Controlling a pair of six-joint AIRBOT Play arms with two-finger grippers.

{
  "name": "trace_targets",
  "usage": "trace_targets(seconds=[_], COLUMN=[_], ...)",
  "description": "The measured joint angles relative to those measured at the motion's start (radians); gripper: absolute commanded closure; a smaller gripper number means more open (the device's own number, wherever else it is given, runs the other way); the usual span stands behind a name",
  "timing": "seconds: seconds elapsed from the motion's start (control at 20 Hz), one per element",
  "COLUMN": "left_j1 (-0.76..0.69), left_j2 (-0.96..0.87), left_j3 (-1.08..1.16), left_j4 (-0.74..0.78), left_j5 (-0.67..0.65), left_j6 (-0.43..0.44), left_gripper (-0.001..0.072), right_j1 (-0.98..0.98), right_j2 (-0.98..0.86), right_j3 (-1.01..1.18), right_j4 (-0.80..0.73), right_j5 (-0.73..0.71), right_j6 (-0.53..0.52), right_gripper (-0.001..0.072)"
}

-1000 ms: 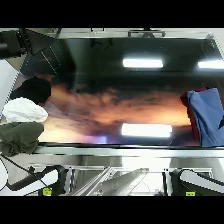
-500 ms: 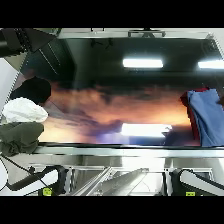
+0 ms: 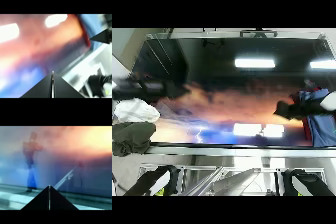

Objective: Fold the shirts.

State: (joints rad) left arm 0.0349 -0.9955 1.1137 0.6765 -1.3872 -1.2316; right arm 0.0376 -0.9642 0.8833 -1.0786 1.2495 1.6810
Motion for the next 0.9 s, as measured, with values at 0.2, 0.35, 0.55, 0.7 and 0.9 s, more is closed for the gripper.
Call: trace_targets(seconds=[0.2,0.35,0.55,0.7,0.9], left_j1=[-0.049,-0.06,-0.065,-0.067,-0.067], left_j2=[0.107,0.142,0.153,0.137,0.113], left_j3=[-0.288,-0.366,-0.394,-0.401,-0.404], left_j4=[0.043,0.051,0.054,0.054,0.054], left_j5=[0.091,0.119,0.132,0.135,0.135], left_j6=[-0.003,-0.003,-0.003,-0.003,-0.003], left_gripper=[0.0685,0.0685,0.0685,0.0685,0.0685], right_j1=[0.076,0.093,0.101,0.102,0.102], right_j2=[0.039,0.047,0.05,0.05,0.05], right_j3=[-0.153,-0.187,-0.202,-0.205,-0.206], right_j4=[0.019,0.038,0.05,0.052,0.056], right_j5=[-0.105,-0.127,-0.14,-0.141,-0.142], right_j6=[-0.023,-0.029,-0.03,-0.033,-0.033], right_gripper=[0.0696,0.0696,0.0696,0.0696,0.0696])
